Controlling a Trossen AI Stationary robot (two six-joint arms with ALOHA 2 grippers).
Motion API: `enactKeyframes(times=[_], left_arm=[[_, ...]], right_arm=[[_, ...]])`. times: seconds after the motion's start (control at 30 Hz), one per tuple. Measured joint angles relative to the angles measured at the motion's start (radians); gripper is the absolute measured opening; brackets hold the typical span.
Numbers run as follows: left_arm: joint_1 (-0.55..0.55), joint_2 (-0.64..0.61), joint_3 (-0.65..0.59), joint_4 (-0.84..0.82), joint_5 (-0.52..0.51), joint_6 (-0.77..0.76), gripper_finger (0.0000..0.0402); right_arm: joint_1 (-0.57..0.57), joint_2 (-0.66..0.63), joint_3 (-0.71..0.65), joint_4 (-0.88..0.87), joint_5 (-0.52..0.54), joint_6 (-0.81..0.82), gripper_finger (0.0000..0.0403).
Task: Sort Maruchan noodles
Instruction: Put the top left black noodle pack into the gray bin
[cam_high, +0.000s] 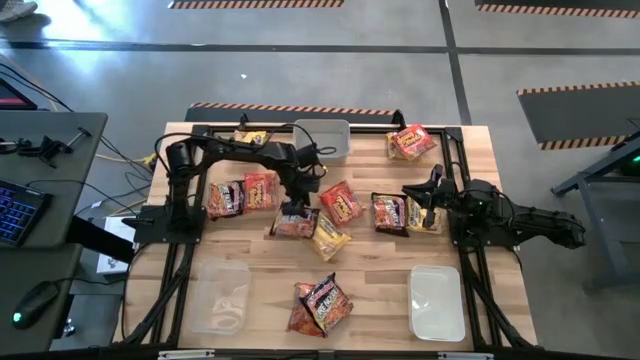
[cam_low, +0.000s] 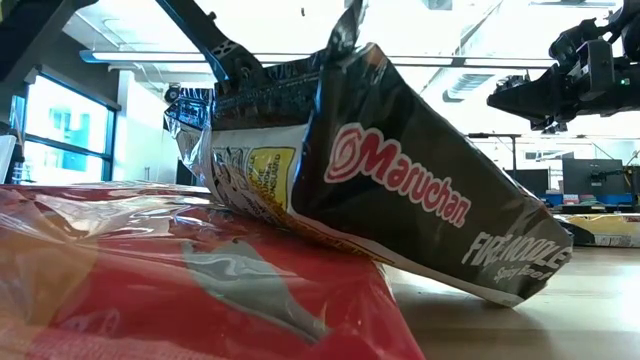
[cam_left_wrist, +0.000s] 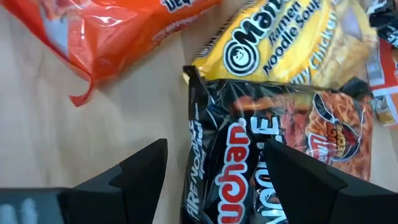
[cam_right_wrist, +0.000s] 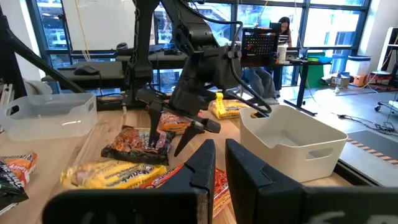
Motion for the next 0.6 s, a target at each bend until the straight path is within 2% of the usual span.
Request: enactKeyframes(times=[0.2, 0.6], left_arm=[[0.002, -0.005, 0.011, -0.085, -0.008, 0.044, 0.0226], [0.031, -0.006, 0.114, -0.221, -0.010, 0.095, 0.0063]], right_arm=[[0.000, 0.000, 0.000, 0.000, 0.000, 0.000, 0.0023], [0.000, 0.000, 0.000, 0.000, 0.000, 0.000, 0.0023]])
